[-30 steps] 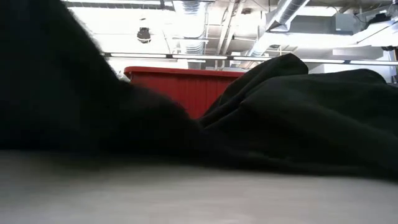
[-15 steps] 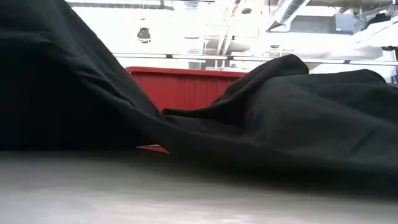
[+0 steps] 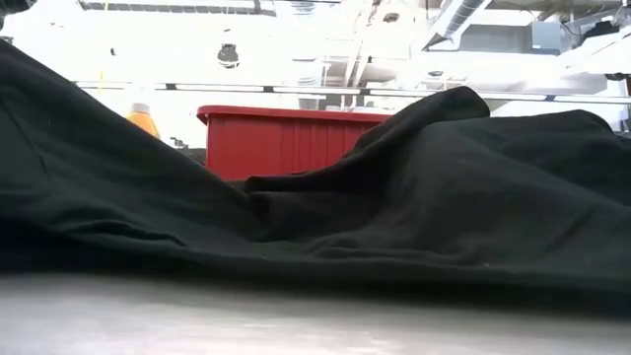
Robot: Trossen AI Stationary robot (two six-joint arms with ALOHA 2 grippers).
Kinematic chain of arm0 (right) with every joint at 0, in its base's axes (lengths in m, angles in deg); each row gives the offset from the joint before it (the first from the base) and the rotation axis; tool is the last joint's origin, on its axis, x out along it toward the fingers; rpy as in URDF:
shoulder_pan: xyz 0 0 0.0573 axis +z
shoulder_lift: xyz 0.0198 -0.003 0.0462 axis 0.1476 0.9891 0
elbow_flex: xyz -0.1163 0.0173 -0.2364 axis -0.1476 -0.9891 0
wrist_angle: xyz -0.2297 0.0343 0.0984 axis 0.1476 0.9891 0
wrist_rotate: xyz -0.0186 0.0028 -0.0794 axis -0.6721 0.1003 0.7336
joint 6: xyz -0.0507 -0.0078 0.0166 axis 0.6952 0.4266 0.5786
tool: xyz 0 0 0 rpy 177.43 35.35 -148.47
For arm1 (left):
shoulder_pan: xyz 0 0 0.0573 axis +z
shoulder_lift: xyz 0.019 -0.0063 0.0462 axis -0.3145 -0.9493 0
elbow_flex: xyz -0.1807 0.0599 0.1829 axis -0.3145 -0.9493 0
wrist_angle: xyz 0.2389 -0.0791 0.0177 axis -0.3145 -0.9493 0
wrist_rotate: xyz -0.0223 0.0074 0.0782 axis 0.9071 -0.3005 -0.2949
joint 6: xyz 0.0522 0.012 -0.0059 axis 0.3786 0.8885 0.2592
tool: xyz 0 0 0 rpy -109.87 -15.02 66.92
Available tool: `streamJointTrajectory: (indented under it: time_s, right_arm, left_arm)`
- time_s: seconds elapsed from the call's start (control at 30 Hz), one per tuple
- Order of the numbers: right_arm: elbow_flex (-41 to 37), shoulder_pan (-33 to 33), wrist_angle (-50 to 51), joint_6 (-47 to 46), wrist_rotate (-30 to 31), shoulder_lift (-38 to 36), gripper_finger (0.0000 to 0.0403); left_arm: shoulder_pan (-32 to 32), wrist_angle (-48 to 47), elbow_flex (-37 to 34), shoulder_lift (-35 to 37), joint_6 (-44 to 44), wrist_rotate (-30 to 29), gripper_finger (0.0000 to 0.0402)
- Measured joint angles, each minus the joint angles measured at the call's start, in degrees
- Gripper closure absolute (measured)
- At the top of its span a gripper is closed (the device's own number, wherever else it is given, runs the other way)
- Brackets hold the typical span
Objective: Fold Laundry from Bin
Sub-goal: Fold the black shirt
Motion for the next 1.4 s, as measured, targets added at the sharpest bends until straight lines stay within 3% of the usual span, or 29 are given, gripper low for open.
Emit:
streamJointTrajectory:
  time_s: [0.17, 0.33, 0.47, 0.7, 0.83, 1.03, 1.23, 1.4]
  right_arm:
    - [0.04, 0.41, 1.70, 1.04, -2.03, 0.24, 0.0225]
    - [0.02, 0.95, 1.81, 9.36, -0.60, 0.67, 0.0201]
    - [-0.17, 1.11, 3.13, 15.58, -0.46, 3.16, 0.0196]
    - [0.13, 1.19, 5.21, 18.33, 2.96, 6.10, 0.0201]
    - [0.06, 1.14, 2.13, 21.30, 2.41, 6.42, 0.0243]
    - [-0.20, -1.06, -2.79, 22.01, -0.86, 4.72, 0.0383]
    - [1.77, -3.03, -2.87, 20.07, -0.31, -4.00, 0.0385]
    - [2.60, -2.85, -4.94, 18.11, 6.73, -16.17, 0.0390]
  left_arm:
    - [-0.56, 0.03, 0.00, 0.56, -0.33, 0.03, 0.0401]
    - [-1.76, 0.07, 0.00, 1.89, -0.55, -3.67, 0.0401]
    - [-2.69, 0.16, 0.00, 2.01, -0.56, -5.50, 0.0401]
    - [-2.69, 0.19, 0.00, 2.01, -0.55, -5.63, 0.0401]
    - [-2.71, 0.19, 0.02, 2.01, -0.40, -5.80, 0.0401]
    - [-2.70, 0.21, 0.02, 2.01, -0.07, -6.97, 0.0401]
    - [-3.20, 4.88, 0.35, 3.39, 5.96, -8.02, 0.0401]
    - [-5.48, 6.05, 4.66, 5.72, 14.37, -13.55, 0.0401]
